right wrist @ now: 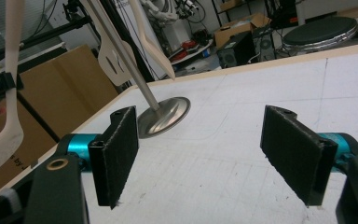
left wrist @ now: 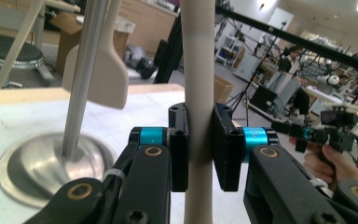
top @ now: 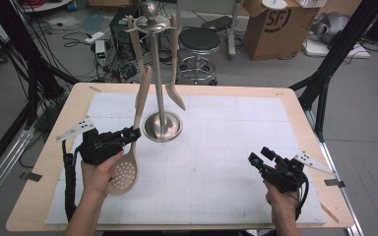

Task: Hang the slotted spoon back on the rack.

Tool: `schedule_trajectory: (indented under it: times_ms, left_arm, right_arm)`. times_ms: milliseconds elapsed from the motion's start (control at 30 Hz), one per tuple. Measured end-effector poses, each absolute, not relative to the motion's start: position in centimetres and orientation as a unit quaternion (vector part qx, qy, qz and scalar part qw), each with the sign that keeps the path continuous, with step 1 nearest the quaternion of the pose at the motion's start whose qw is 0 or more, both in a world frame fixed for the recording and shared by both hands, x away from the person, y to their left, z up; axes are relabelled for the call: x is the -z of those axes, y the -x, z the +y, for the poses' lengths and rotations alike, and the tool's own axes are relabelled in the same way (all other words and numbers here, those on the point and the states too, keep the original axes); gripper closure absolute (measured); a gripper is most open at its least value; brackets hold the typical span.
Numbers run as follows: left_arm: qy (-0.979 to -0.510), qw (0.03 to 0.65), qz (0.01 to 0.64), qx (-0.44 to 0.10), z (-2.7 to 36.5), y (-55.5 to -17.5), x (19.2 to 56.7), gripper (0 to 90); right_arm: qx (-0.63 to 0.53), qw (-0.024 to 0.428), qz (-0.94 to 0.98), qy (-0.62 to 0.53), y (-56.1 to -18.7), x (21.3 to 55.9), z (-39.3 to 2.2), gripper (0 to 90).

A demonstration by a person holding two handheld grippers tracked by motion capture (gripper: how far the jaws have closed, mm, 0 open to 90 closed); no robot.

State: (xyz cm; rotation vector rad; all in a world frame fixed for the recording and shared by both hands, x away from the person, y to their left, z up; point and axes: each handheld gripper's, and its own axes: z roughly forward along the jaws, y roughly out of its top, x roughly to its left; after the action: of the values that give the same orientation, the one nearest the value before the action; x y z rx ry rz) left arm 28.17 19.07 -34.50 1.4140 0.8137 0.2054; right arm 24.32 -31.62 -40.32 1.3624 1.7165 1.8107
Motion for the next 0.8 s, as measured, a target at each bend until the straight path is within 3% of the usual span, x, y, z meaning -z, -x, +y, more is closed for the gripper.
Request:
schedule_trajectory:
  times_ms: [400, 800]
  left_arm:
    - [-0.611, 0.699, 0.355, -0.109, 18.5, -28.3, 31.6, 78.4]
    - [-0.587, 0.719, 0.356, -0.109, 21.1, -29.5, 30.2, 78.4]
  right_arm:
    - [-0.632, 0.148, 0.594, -0.475, -24.3, 40.3, -31.7, 26.6]
    - [-0.634, 0.146, 0.592, -0.475, -24.2, 40.2, -31.9, 26.6]
